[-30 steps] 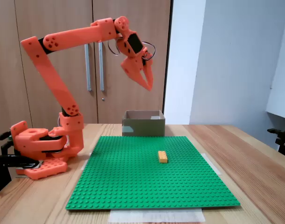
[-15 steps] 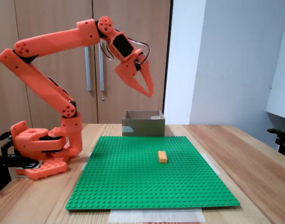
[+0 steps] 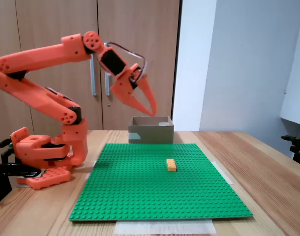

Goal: Pick the red lego block and put it in the box.

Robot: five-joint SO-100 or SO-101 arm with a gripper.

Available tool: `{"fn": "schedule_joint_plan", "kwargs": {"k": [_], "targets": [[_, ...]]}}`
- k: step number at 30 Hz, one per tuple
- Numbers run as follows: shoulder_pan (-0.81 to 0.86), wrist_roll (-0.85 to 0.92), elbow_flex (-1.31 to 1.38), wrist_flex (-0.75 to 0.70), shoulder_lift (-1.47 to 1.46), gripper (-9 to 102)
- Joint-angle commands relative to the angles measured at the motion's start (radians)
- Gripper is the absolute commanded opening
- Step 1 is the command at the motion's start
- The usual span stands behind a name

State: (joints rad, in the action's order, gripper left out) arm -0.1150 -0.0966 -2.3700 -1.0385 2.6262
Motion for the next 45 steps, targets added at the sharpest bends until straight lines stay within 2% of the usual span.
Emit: {"fn": "schedule_joint_plan", "kwargs": {"k": [1, 16, 45], "targets": [[0.009, -0.012, -0.083, 0.023, 0.095, -1], [0.048, 0.02, -0.526, 0.071, 0.505, -1], [0.086, 0.058, -0.772, 0.109, 0.637, -1]]}}
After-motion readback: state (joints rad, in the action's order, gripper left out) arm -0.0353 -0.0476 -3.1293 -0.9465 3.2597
